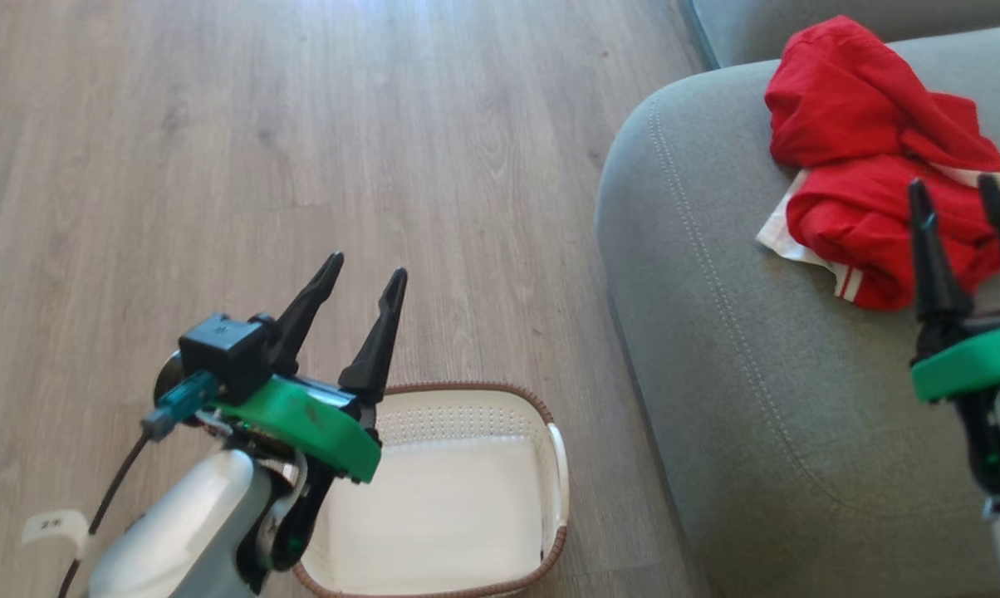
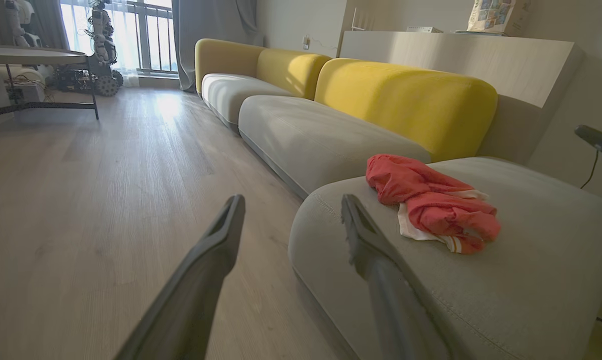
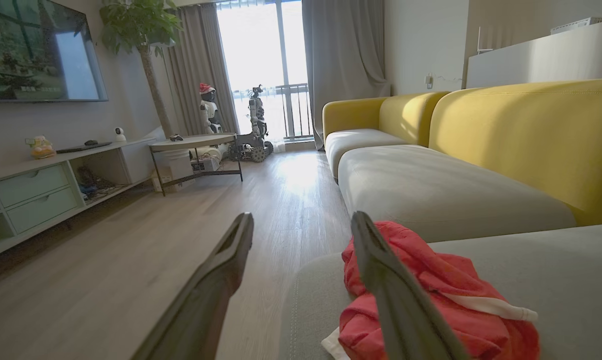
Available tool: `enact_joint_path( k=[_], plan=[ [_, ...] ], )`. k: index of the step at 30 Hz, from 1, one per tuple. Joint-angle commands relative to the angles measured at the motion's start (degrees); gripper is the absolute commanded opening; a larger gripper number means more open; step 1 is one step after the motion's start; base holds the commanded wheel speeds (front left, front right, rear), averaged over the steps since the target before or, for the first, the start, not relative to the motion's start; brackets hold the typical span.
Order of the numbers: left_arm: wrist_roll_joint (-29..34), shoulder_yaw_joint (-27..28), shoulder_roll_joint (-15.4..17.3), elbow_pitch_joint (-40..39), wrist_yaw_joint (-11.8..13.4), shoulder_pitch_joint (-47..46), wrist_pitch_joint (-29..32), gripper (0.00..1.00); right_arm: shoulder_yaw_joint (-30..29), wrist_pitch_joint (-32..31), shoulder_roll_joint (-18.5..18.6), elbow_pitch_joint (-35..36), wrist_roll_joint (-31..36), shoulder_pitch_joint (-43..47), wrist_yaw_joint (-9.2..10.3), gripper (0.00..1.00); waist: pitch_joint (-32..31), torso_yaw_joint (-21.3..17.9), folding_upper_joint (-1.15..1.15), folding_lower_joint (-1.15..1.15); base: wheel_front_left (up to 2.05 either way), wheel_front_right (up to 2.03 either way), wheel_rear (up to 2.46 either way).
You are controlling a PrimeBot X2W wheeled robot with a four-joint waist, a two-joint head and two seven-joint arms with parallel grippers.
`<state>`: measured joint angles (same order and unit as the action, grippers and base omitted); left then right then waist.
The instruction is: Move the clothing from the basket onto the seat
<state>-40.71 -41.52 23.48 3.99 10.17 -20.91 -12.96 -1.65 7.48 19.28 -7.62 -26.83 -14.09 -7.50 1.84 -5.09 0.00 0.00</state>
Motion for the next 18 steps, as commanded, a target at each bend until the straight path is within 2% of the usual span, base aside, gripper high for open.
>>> enact_joint_path(
  k=[1, 8, 12, 18],
  plan=[
    [-0.7, 3.4, 2.1, -1.9, 0.5, -1.3, -0.7, 1.00, 0.1, -0.1, -0.3, 3.5, 0.9, 0.7, 0.01, 1.00, -0.2, 0.7, 0.00, 0.00, 0.00, 0.00, 0.00],
    [-1.5, 6.0, 3.1, -1.5, 1.8, 2.6, -1.5, 1.00, -0.1, 0.9, -3.2, 6.3, 1.6, 5.6, 0.01, 1.00, -0.7, 2.1, 0.00, 0.00, 0.00, 0.00, 0.00],
    [-2.1, 9.9, 3.3, -1.7, 3.9, 6.1, -1.9, 1.00, 0.6, 1.8, -4.4, 6.6, 2.0, 7.7, 0.01, 1.00, -1.3, 2.5, 0.00, 0.00, 0.00, 0.00, 0.00],
    [-0.5, 14.5, 2.8, -3.3, 5.4, 11.1, -2.0, 1.00, 2.3, 3.3, -5.6, 7.2, 3.9, 9.5, 0.01, 1.00, -1.5, 3.0, 0.00, 0.00, 0.00, 0.00, 0.00]
  ],
)
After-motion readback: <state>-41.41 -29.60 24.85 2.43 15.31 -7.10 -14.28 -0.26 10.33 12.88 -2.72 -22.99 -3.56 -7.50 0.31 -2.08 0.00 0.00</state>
